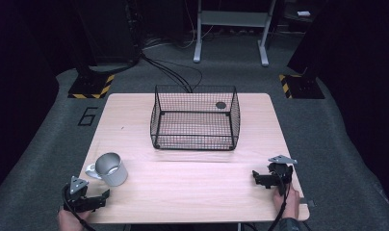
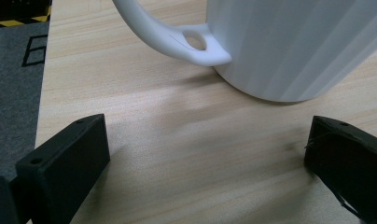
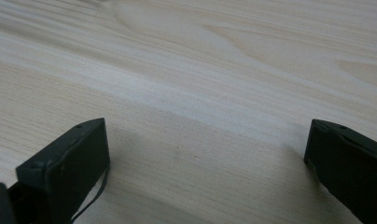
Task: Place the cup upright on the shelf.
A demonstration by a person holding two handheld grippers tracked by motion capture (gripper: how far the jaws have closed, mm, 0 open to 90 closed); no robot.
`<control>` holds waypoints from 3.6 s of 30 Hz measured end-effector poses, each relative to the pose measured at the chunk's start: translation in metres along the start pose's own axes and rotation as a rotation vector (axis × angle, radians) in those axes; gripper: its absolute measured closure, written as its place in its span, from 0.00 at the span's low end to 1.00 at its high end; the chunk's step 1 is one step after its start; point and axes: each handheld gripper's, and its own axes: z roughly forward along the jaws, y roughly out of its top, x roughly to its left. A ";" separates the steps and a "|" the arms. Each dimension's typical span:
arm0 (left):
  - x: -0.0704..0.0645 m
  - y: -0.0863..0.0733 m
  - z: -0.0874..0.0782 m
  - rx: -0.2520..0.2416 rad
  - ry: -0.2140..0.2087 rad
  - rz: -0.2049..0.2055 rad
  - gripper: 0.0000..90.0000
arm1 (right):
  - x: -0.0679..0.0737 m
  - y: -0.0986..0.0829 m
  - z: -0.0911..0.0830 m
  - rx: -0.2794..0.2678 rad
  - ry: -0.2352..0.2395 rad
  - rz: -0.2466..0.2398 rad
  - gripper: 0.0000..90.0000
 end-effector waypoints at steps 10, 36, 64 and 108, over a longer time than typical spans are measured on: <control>0.004 0.000 -0.006 -0.003 -0.031 -0.011 0.00 | -0.001 0.000 0.000 0.006 -0.001 -0.005 0.00; -0.009 0.038 -0.056 -0.101 -0.065 0.050 0.00 | 0.001 0.001 0.001 0.002 -0.004 0.011 0.00; -0.029 0.088 -0.056 -0.146 -0.115 0.126 0.00 | 0.001 0.001 0.001 0.001 -0.004 0.008 0.00; -0.031 0.101 0.001 -0.056 -0.095 0.114 0.06 | 0.001 0.001 0.001 0.001 -0.004 0.008 0.00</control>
